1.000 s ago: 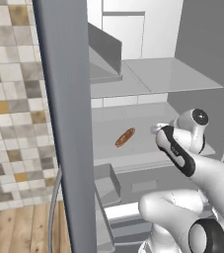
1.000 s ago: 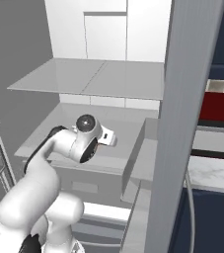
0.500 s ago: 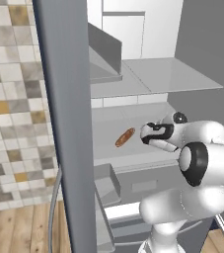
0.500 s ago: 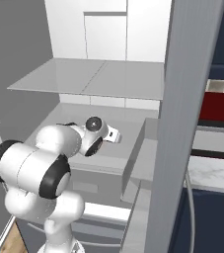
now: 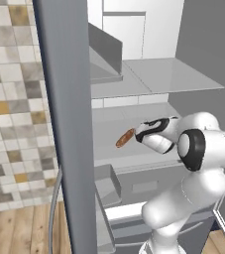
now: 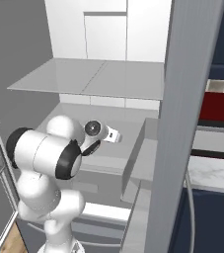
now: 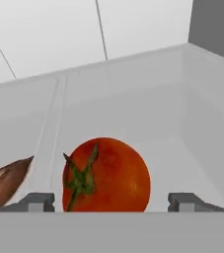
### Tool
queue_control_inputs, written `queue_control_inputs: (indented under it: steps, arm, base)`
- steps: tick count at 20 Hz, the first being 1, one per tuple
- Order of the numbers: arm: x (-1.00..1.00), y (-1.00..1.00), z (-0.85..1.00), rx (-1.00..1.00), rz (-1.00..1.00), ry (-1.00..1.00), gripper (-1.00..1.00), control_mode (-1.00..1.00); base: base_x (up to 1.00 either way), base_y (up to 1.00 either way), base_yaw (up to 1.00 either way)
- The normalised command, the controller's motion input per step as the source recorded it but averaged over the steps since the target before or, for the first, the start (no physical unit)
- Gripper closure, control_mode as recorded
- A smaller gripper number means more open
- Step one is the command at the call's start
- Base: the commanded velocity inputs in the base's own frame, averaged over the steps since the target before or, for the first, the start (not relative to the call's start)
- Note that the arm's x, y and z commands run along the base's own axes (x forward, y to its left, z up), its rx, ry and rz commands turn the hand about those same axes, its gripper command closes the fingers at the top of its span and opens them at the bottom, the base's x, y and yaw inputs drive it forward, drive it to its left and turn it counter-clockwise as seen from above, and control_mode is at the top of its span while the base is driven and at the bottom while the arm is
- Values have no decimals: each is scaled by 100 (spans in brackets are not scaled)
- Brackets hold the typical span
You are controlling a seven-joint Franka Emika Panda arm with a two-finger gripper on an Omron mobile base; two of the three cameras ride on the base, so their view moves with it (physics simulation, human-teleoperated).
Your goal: Place the mayonnaise and ketchup from the counter to the top shelf of the fridge. If the existing items in the fridge are on the top shelf, move them to other shelves.
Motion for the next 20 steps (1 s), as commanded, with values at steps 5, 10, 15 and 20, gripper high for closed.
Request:
queue_control_inputs:
  steps: [5,10,15,20]
  arm:
    - [-30,19,77,-1,0,-10,-100,-100]
    - [-40,28,99,-5,0,-11,-100,-100]
    - [-45,33,100,-8,-2,-4,-100,-100]
    - [-66,28,100,-3,-2,1,-100,-100]
  base:
    - [0,0,0]
    - [0,0,0]
    - [0,0,0]
    - [0,0,0]
